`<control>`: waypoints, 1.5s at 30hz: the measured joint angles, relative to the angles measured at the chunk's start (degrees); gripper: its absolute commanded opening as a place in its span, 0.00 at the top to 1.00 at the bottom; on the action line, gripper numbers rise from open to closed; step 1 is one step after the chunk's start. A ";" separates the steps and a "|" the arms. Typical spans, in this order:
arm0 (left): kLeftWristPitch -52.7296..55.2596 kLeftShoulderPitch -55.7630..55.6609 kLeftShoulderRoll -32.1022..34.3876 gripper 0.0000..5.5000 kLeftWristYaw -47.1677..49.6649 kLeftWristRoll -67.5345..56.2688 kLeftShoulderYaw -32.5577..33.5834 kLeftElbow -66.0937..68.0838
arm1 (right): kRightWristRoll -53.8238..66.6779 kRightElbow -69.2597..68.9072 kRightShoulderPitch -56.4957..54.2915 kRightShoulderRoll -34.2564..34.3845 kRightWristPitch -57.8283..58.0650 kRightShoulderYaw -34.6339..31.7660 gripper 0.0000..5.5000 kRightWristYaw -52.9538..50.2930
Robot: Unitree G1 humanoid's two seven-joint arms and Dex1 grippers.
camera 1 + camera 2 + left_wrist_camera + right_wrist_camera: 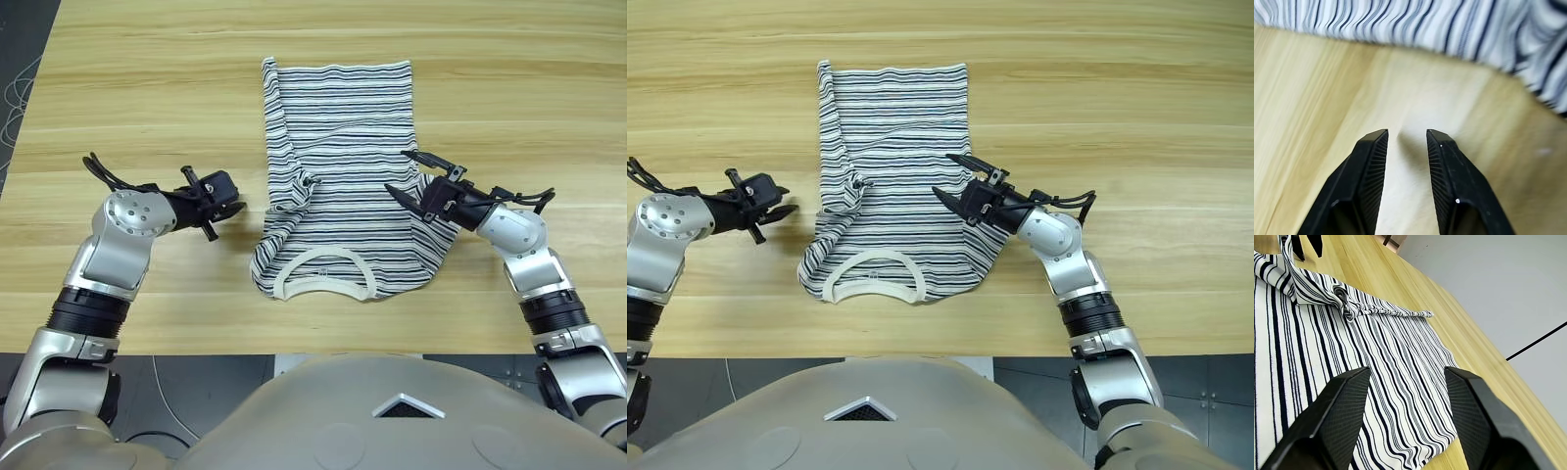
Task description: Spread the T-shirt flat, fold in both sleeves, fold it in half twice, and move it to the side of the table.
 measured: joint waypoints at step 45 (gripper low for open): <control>28.97 1.85 -13.76 0.73 -8.46 -24.71 -1.44 -26.13 | 0.52 1.99 -0.05 -0.45 -0.80 -0.71 0.49 -0.92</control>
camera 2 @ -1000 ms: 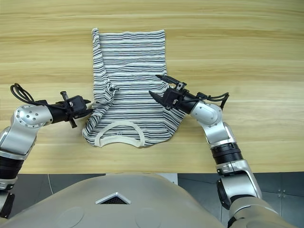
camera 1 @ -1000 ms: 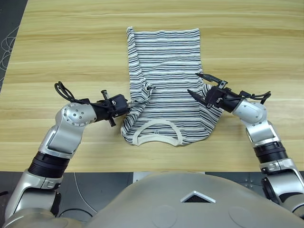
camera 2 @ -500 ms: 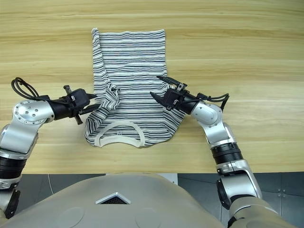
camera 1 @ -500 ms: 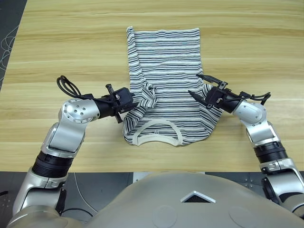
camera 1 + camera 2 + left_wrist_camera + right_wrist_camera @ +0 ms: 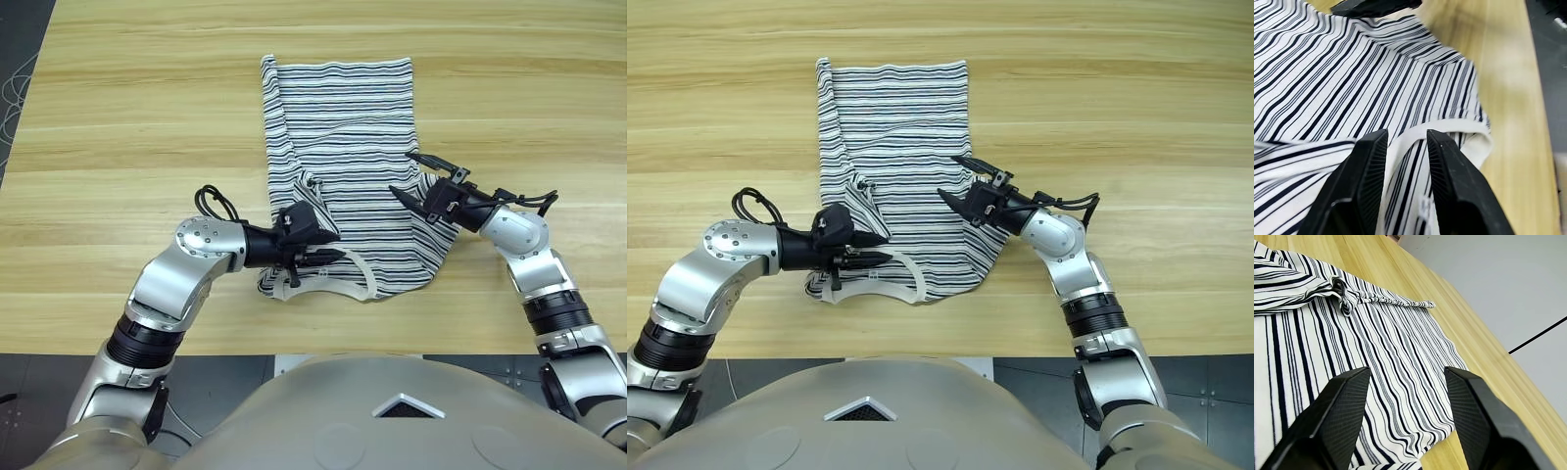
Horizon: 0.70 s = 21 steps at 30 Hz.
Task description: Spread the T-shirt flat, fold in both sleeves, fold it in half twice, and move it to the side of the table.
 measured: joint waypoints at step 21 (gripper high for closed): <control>-17.78 -2.12 3.99 0.73 19.85 9.48 22.22 12.03 | 29.44 16.26 -11.22 -20.84 49.27 -9.38 0.49 49.87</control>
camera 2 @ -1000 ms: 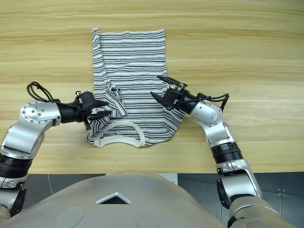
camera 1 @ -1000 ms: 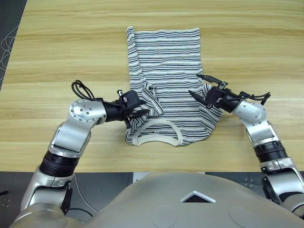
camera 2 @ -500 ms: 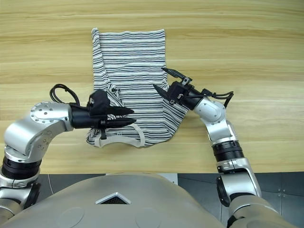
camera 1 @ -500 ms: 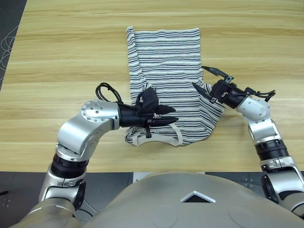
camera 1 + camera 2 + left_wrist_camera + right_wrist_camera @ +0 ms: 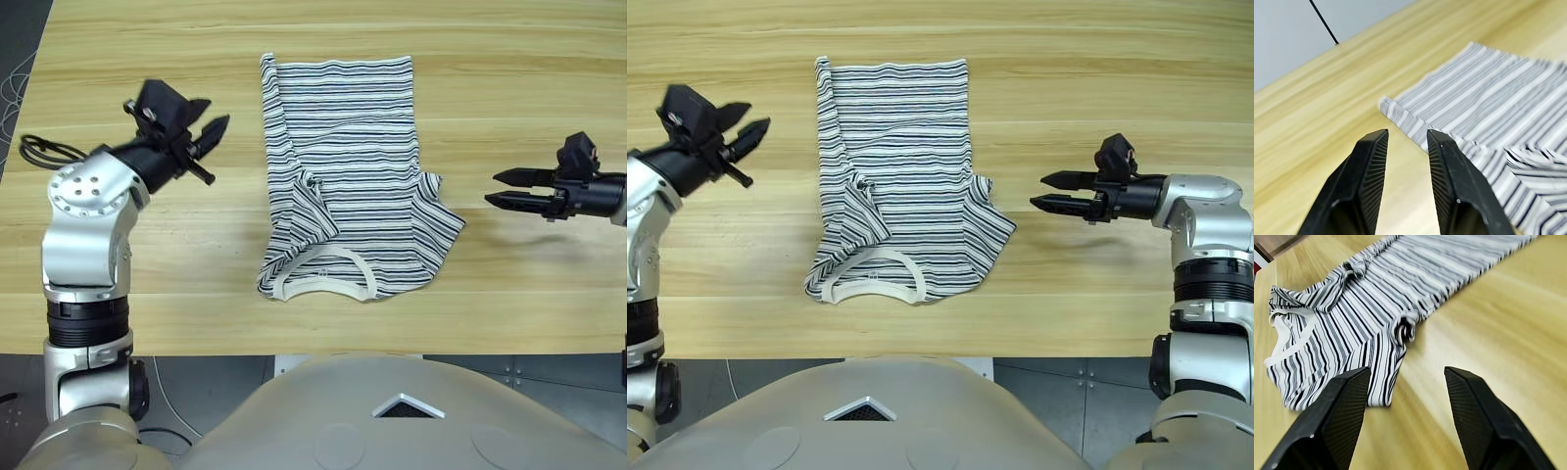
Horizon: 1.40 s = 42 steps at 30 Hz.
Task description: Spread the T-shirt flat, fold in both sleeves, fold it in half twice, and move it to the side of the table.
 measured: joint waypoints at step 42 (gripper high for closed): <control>-1.05 4.99 -4.01 0.73 3.51 0.59 3.09 -5.42 | -6.69 5.58 -4.22 6.80 10.98 8.02 0.98 4.71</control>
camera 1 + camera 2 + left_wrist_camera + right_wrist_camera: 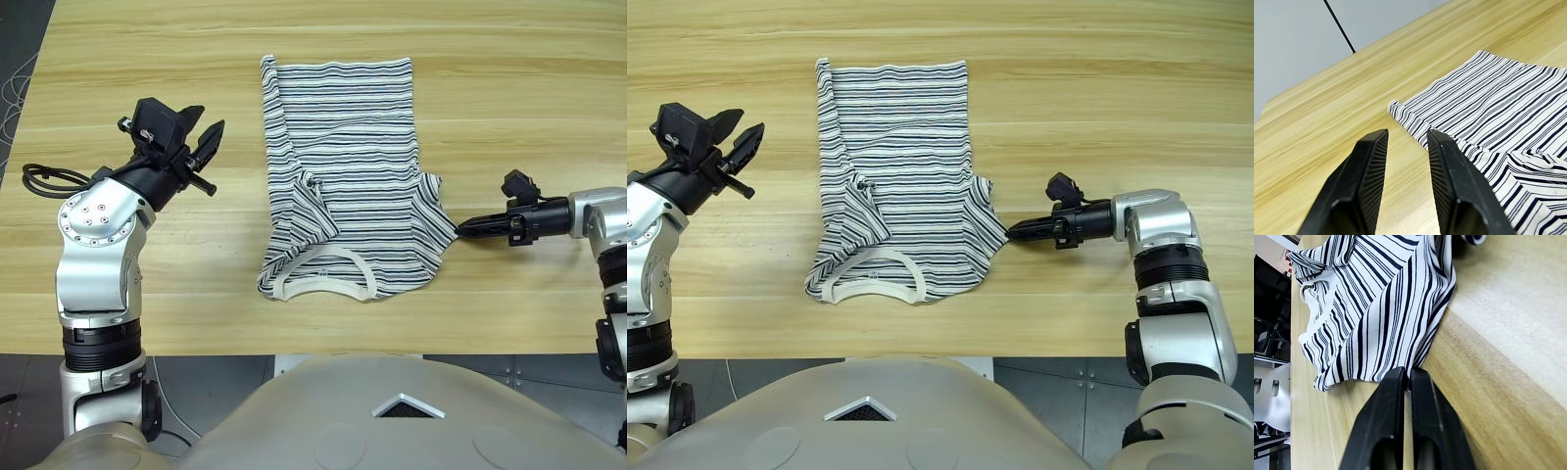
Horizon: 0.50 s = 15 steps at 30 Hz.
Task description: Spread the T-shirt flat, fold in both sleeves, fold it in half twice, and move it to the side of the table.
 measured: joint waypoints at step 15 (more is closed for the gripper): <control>0.00 -1.26 -0.56 0.73 -0.01 0.14 -0.76 0.15 | 1.84 -8.72 -2.84 0.08 -0.22 -5.20 0.98 -2.83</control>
